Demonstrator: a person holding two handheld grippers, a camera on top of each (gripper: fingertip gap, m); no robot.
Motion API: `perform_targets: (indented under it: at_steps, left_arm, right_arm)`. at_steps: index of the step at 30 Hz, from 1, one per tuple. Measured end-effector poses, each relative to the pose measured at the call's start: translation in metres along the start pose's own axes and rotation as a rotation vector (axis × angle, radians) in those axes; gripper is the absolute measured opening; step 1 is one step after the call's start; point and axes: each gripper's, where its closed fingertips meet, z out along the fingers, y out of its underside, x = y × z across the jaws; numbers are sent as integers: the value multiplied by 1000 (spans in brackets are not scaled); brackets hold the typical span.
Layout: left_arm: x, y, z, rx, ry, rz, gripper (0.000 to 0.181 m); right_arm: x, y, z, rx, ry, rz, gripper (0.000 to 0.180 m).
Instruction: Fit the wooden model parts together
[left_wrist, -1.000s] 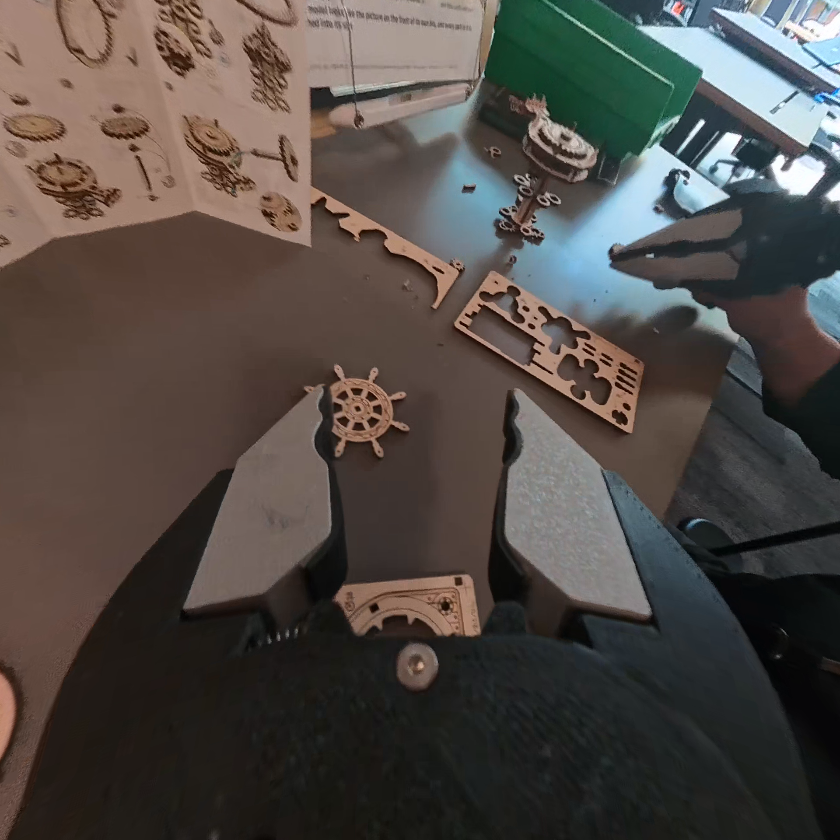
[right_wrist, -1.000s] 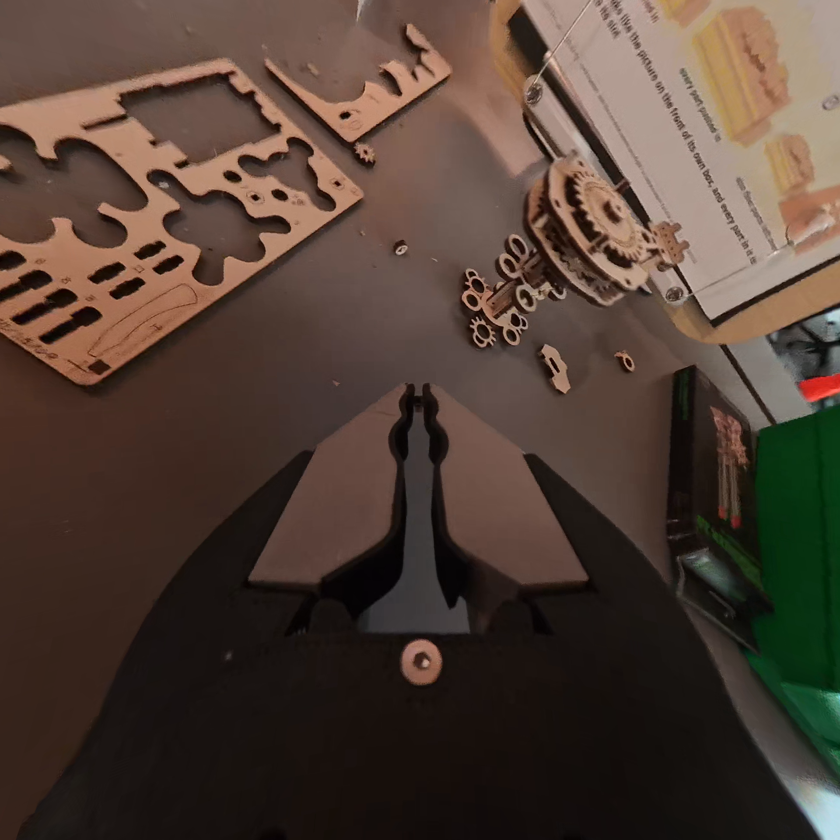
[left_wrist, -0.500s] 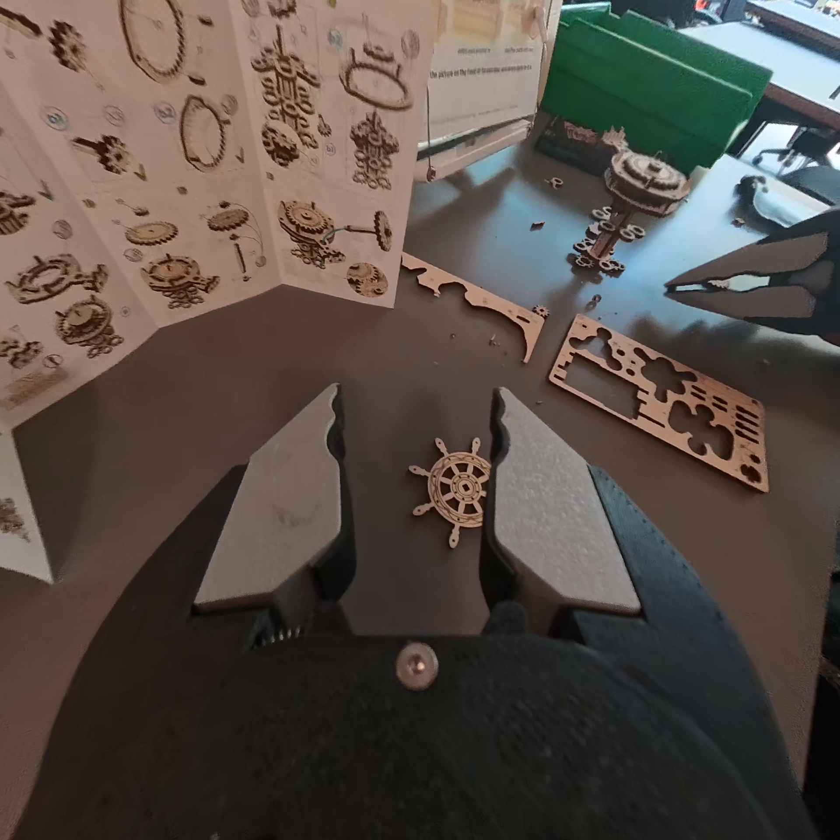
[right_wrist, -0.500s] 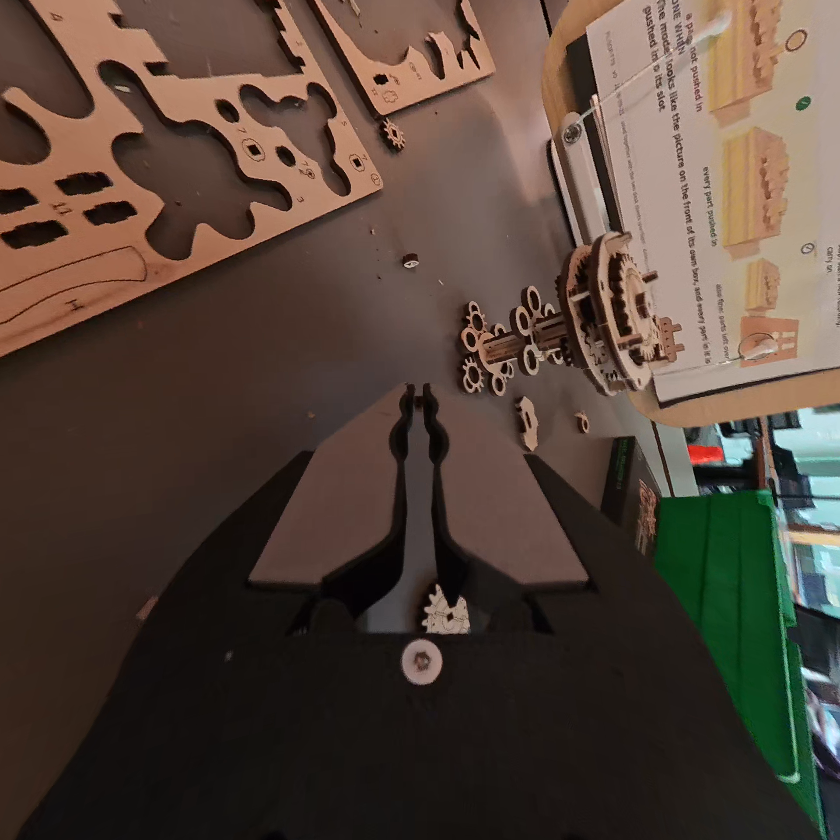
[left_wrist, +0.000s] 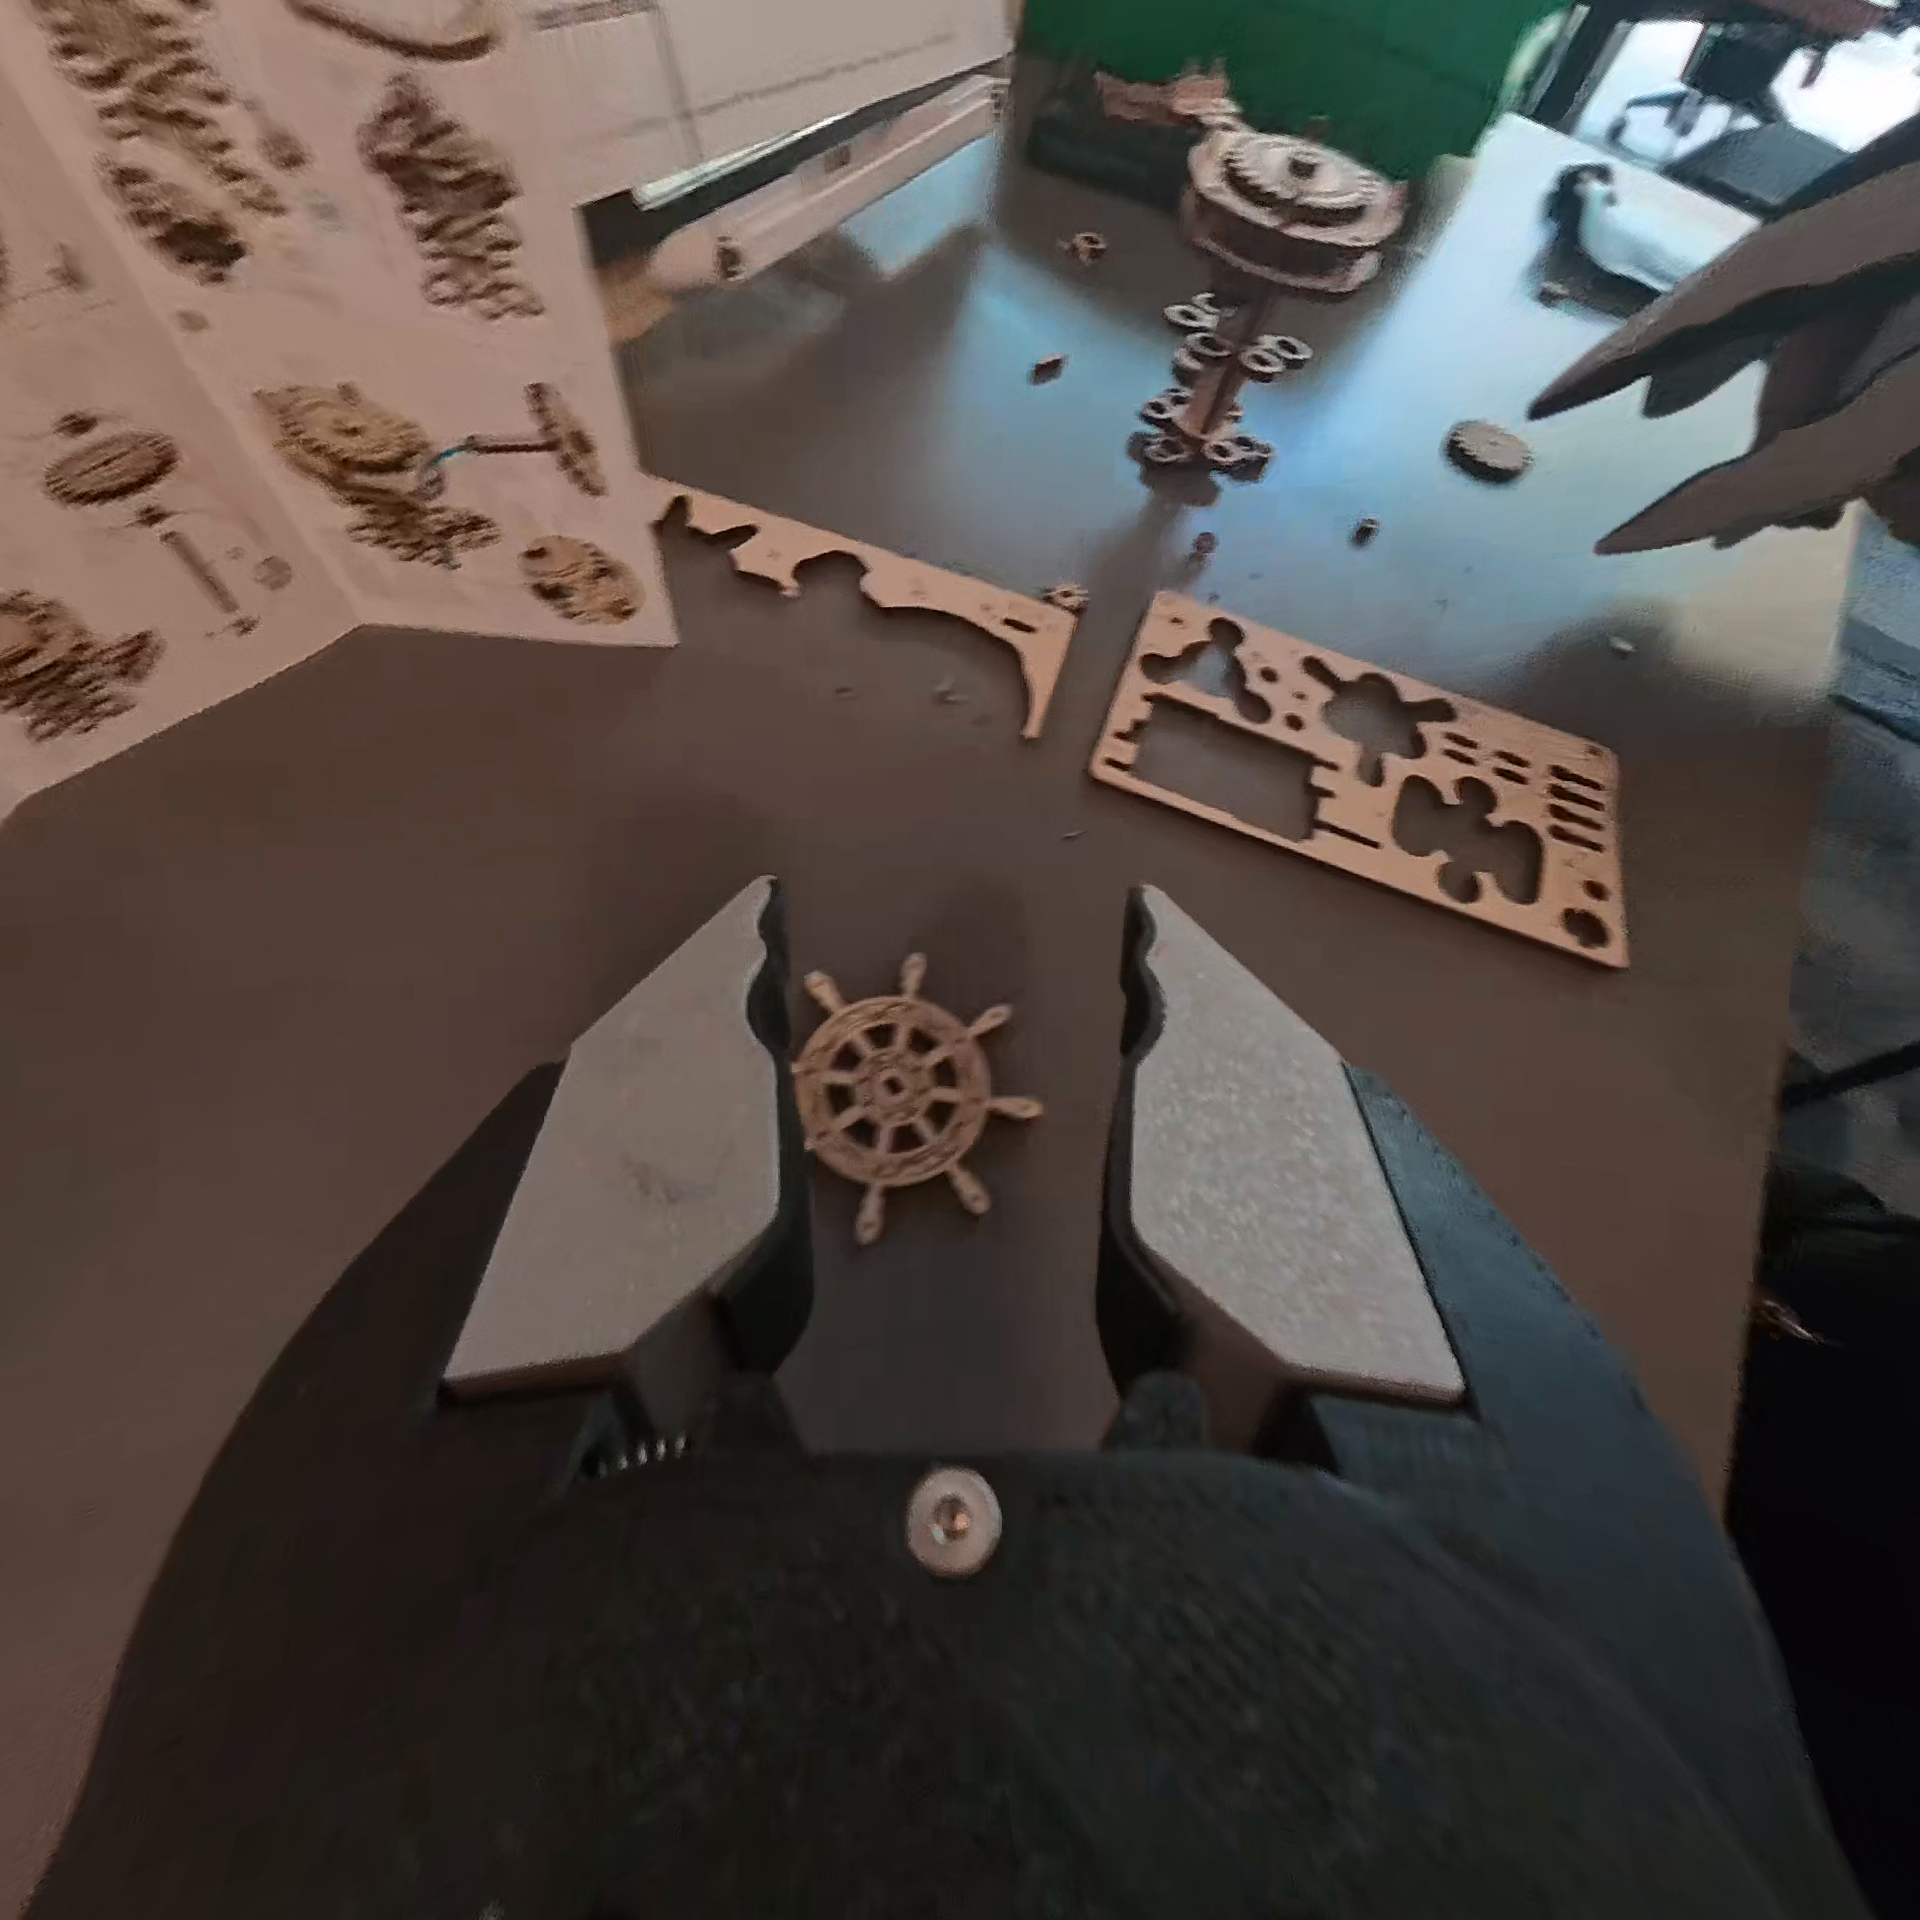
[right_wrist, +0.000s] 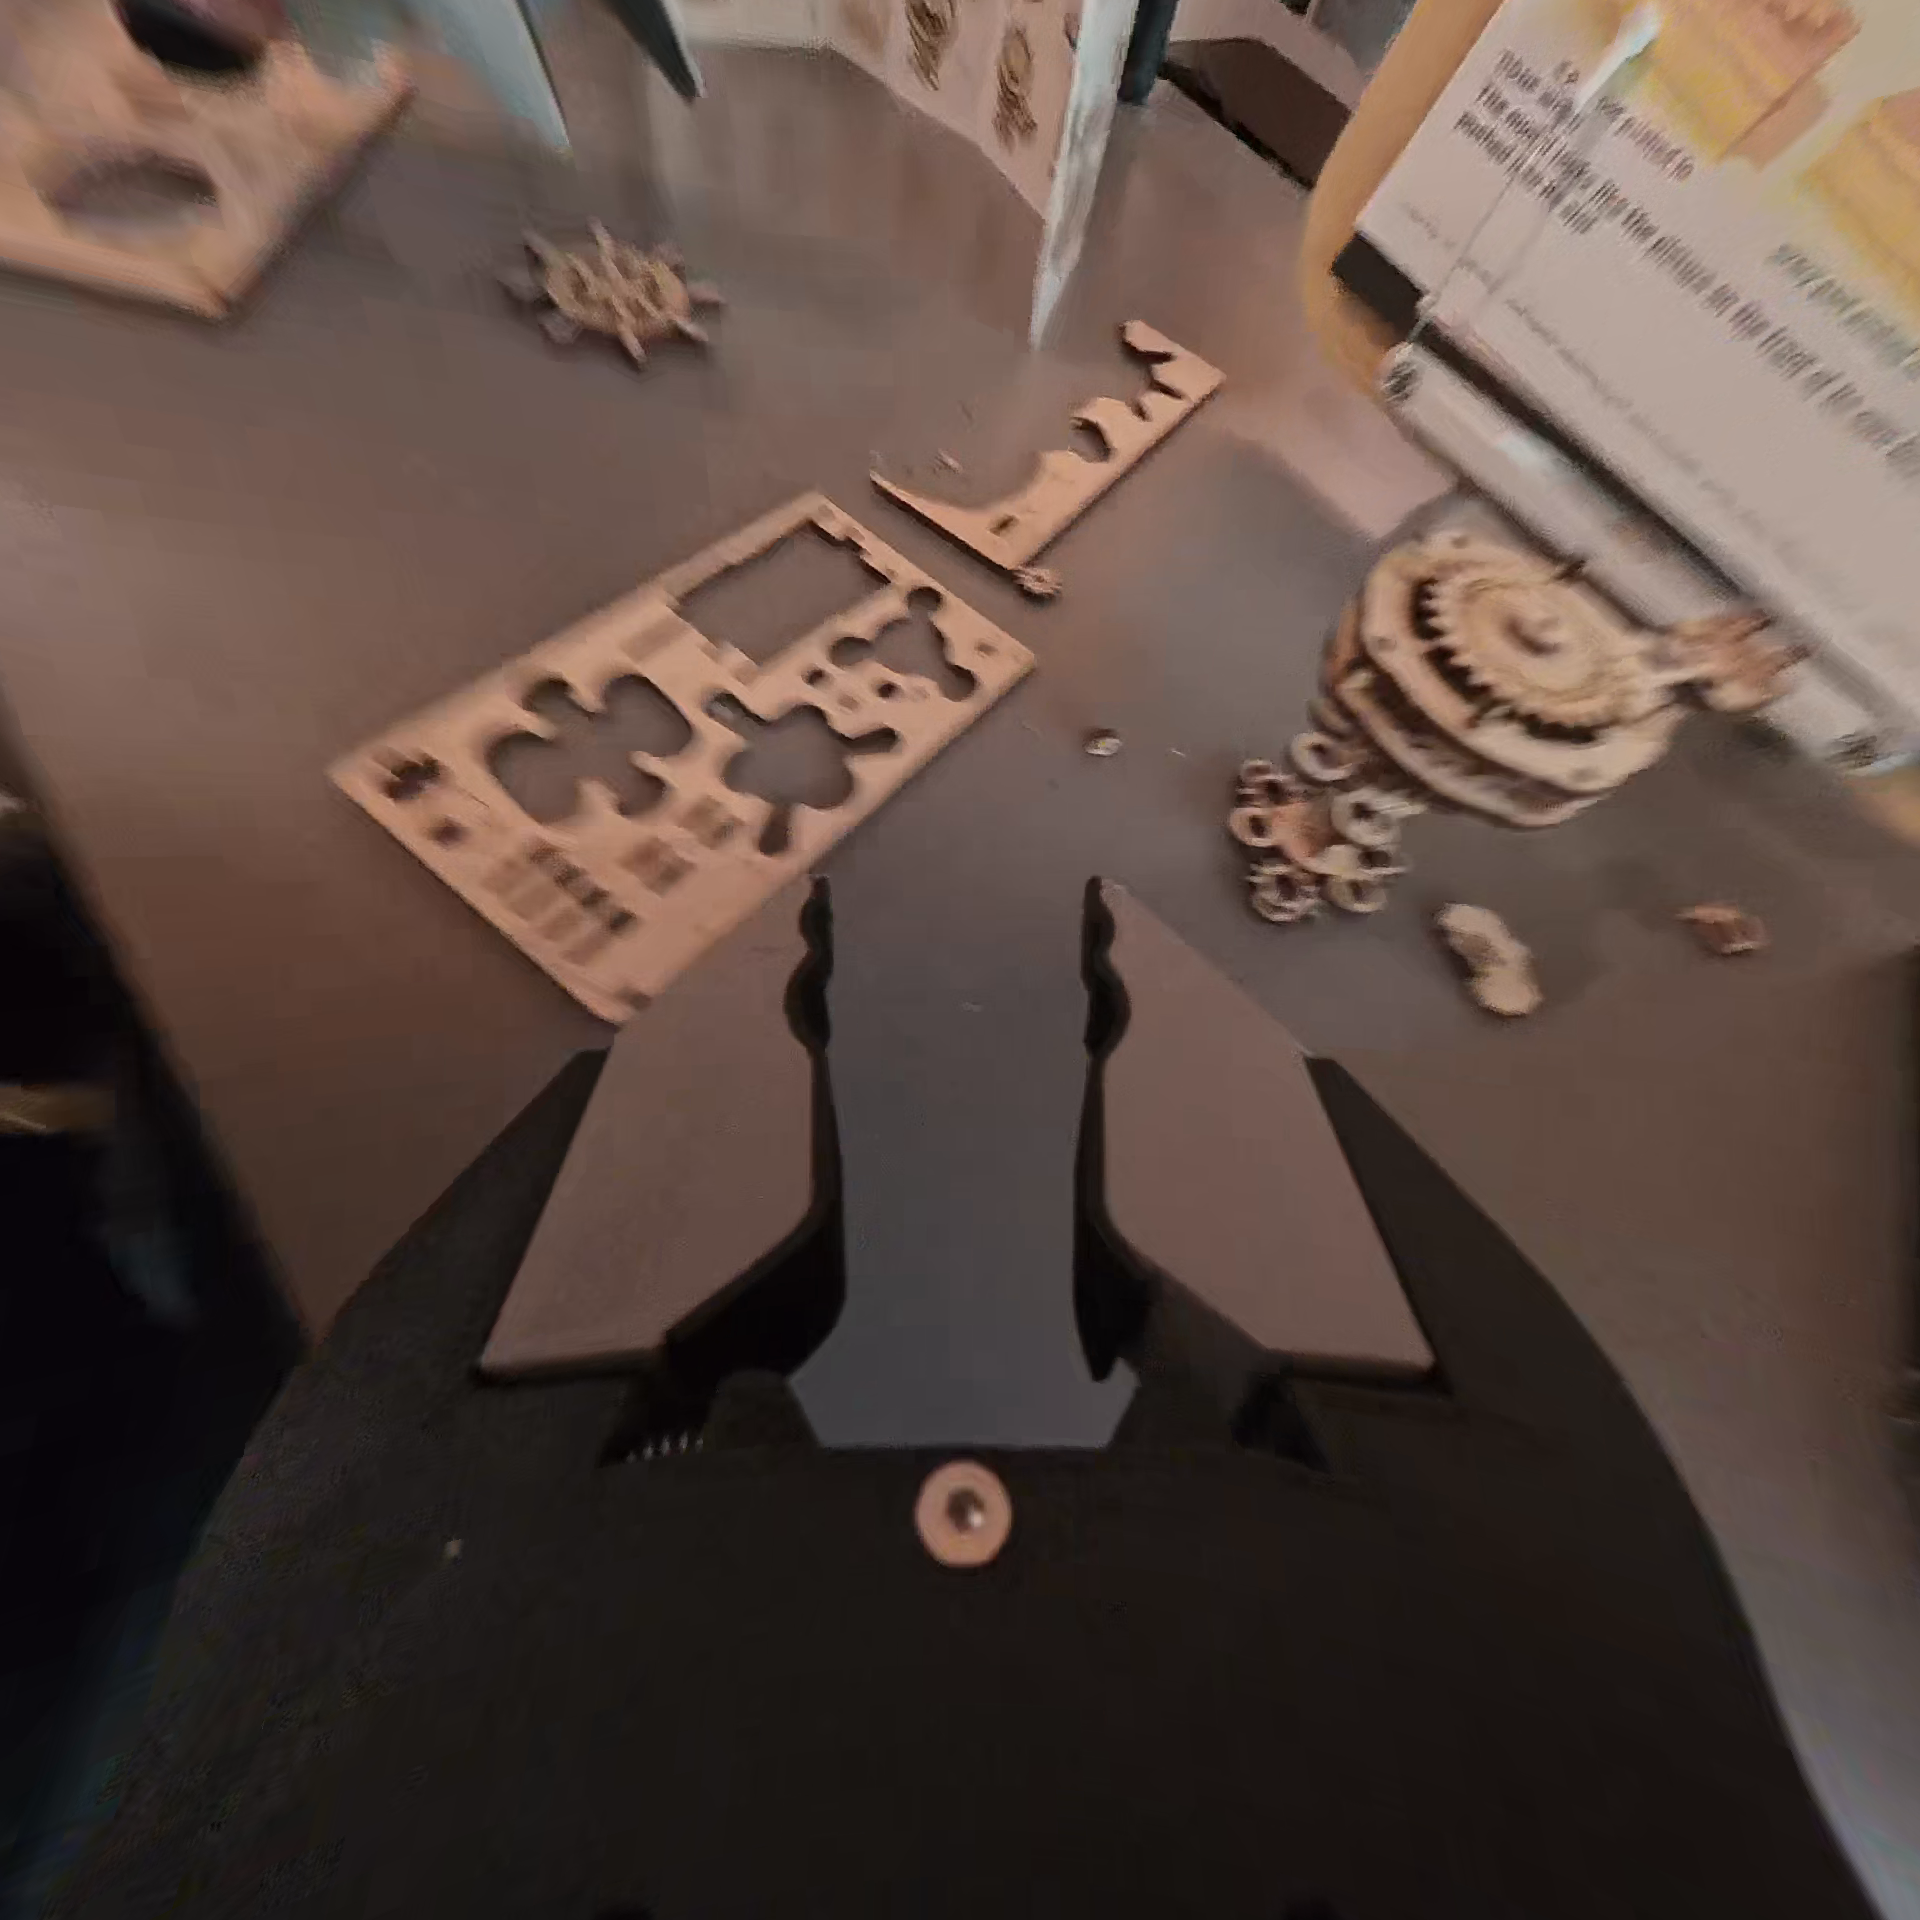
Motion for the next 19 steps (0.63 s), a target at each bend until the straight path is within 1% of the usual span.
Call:
perform_targets:
  at_steps: [1, 3, 4, 5, 6, 7, 9, 11, 13, 14, 15, 16, 18, 19]
  left_arm:
    - [11, -3, 4, -6, 21, 22, 62]
    - [30, -6, 15, -42, 41, 68, 61]
    - [35, -5, 22, -74, 38, 88, 62]
    - [39, -4, 31, -107, 36, 106, 63]
    - [43, -2, 41, -136, 39, 120, 64]
    - [47, -1, 52, -163, 40, 128, 64]
    - [55, 0, 70, -211, 58, 146, 64]
    - [60, -2, 86, -236, 61, 186, 65]
    - [60, 0, 97, -277, 45, 244, 66]
    - [58, 2, 100, -302, 34, 262, 66]
    - [58, 5, 102, -325, 35, 275, 66]
    - [61, 9, 103, -346, 50, 282, 66]
    - [70, 17, 104, -370, 103, 297, 60]
    - [78, 19, 104, -363, 140, 292, 51]
  right_arm:
    - [-14, -4, 1, 1, -47, 96, 46]
    - [-45, -1, 11, -61, -132, 250, 61]
    - [-55, 7, 17, -115, -135, 293, 59]
    - [-60, 15, 24, -164, -102, 314, 59]
    - [-62, 20, 30, -196, -59, 328, 64]
    - [-63, 20, 37, -203, -35, 337, 69]
    - [-61, 19, 44, -210, 16, 340, 73]
    - [-64, 19, 47, -236, 40, 326, 83]
    - [-74, 17, 45, -225, 36, 321, 71]
    - [-82, 16, 43, -209, 6, 296, 71]
    - [-93, 15, 40, -187, -37, 254, 63]
    - [-98, 15, 37, -169, -42, 221, 57]
    - [-103, 17, 33, -146, -45, 215, 55]
    - [-103, 18, 31, -134, -48, 212, 55]
